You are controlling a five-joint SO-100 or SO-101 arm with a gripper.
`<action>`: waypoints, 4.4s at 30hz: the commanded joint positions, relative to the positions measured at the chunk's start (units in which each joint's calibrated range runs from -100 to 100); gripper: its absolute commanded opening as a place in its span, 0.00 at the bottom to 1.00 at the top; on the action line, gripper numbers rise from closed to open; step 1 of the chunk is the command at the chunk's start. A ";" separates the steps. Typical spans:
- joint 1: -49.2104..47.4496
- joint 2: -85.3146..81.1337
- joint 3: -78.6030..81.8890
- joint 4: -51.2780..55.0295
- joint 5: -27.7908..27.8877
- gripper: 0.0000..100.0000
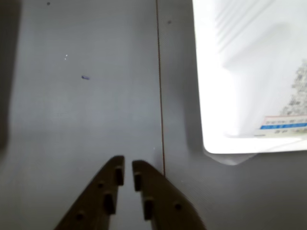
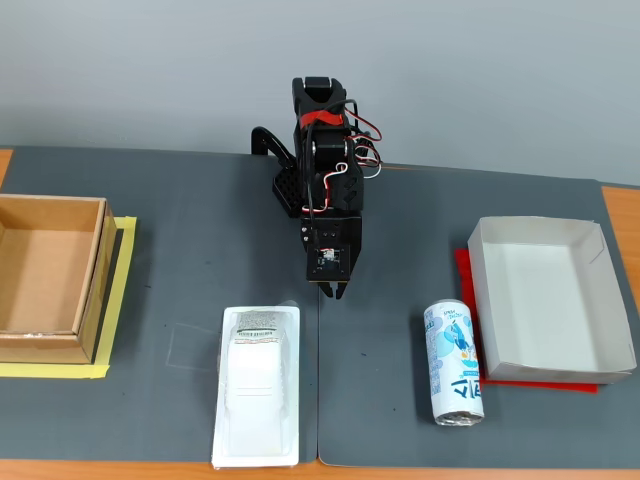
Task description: Pick the sandwich and put it in the gray box
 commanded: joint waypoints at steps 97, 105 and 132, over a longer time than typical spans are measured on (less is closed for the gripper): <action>-0.14 -0.51 -0.02 -0.73 -0.14 0.02; -0.14 -0.26 -2.01 0.05 -0.20 0.02; 2.84 42.47 -46.78 -2.55 2.15 0.02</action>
